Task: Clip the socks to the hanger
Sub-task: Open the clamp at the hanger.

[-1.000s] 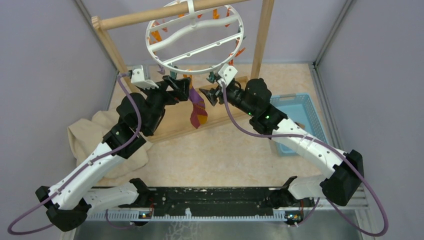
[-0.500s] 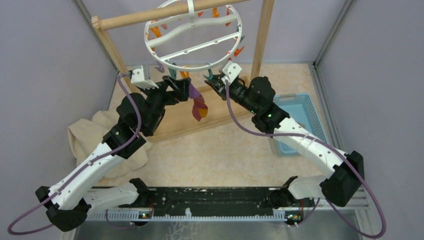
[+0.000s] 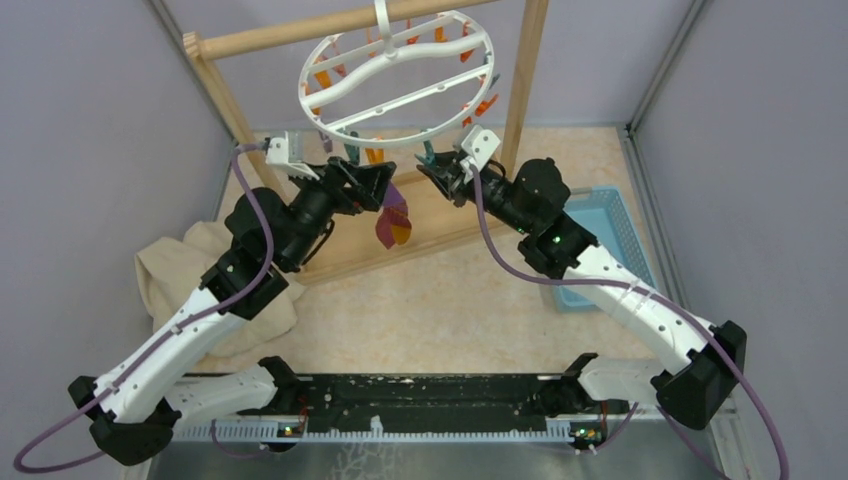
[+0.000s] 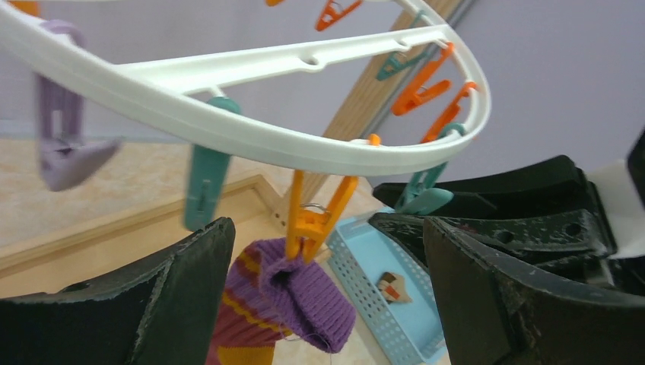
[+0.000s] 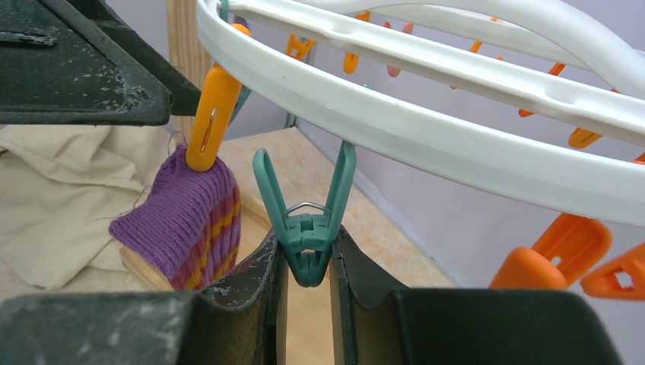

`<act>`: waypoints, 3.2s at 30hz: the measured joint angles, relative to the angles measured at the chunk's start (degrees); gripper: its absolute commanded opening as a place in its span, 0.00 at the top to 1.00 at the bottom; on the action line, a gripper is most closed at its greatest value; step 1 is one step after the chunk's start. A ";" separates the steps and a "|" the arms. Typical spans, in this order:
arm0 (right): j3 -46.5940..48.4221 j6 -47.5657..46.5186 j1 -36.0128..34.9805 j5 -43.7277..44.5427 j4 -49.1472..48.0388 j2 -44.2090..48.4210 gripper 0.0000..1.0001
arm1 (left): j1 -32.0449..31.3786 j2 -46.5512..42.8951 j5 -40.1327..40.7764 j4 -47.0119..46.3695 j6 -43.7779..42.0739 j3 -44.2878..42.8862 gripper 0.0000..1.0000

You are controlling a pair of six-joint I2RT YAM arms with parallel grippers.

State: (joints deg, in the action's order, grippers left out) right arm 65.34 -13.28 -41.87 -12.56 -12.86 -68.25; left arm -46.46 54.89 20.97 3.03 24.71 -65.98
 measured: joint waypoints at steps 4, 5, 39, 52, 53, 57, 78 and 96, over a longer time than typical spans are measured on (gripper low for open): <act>0.02 0.76 0.00 -0.72 1.07 0.85 1.00 | 0.00 0.92 -6.99 -1.86 2.19 -0.79 0.04; 0.02 0.92 0.00 -0.79 1.33 0.87 1.00 | 0.00 1.44 -8.63 -2.56 2.73 -1.20 0.04; 1.22 2.54 -0.13 -1.16 3.04 -0.70 1.00 | 0.17 -1.09 -12.20 11.37 13.16 -10.25 0.08; 1.22 2.34 -0.13 -0.59 4.98 0.31 1.00 | 0.17 6.95 -17.16 5.16 11.80 -9.49 0.04; 1.22 2.34 -0.13 -0.44 5.14 0.59 1.00 | 0.17 7.08 -17.16 4.33 11.54 -9.55 0.04; 1.22 2.34 -0.13 -0.09 5.29 1.70 1.00 | 0.17 8.57 -17.16 1.55 10.16 -10.43 0.05; 1.20 3.02 -0.13 -0.87 6.03 1.88 1.00 | 0.04 12.76 -15.69 -9.27 8.70 -5.42 0.92; 2.29 7.63 7.06 -13.90 17.18 4.66 0.37 | 0.02 7.96 -16.87 -15.10 7.74 0.87 1.00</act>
State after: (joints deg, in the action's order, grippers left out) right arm 67.64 -5.65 -34.81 -26.46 4.32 -63.59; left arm -46.44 62.85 4.10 -12.08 32.45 -65.10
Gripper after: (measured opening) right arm 0.625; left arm 0.242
